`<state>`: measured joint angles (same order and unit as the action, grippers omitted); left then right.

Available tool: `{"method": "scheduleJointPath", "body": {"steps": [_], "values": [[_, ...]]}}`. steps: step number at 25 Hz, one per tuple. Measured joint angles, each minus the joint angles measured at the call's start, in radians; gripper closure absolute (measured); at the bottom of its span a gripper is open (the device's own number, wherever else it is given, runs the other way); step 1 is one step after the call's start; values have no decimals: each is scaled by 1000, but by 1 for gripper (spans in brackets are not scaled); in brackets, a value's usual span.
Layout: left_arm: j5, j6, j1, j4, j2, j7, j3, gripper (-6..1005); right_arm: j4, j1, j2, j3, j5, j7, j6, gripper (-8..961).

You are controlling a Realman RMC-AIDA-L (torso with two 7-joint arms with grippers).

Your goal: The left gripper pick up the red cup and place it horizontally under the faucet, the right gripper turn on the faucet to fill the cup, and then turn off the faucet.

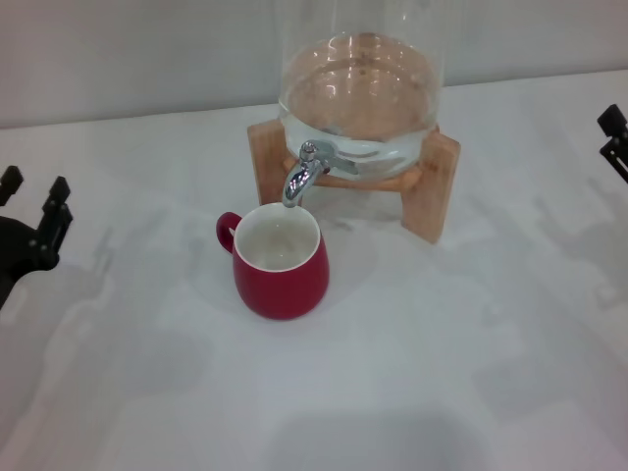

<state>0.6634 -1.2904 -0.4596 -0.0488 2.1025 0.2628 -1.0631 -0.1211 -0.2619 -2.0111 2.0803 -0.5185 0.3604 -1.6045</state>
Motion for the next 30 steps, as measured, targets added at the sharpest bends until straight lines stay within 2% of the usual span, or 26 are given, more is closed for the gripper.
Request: {"method": "scheduleJointPath", "body": {"steps": [15,24,30], "values": [[-255,-3,52,3,0,-50,0,484,-6,-11,0,109,10,20,1,81],[-333,-8,66,12,0,-87,0,484,-22,-13,1,207,14,27,-6,80],[-340,-9,66,14,-2,-91,-4,484,-36,-20,2,223,53,38,-10,81]]}}
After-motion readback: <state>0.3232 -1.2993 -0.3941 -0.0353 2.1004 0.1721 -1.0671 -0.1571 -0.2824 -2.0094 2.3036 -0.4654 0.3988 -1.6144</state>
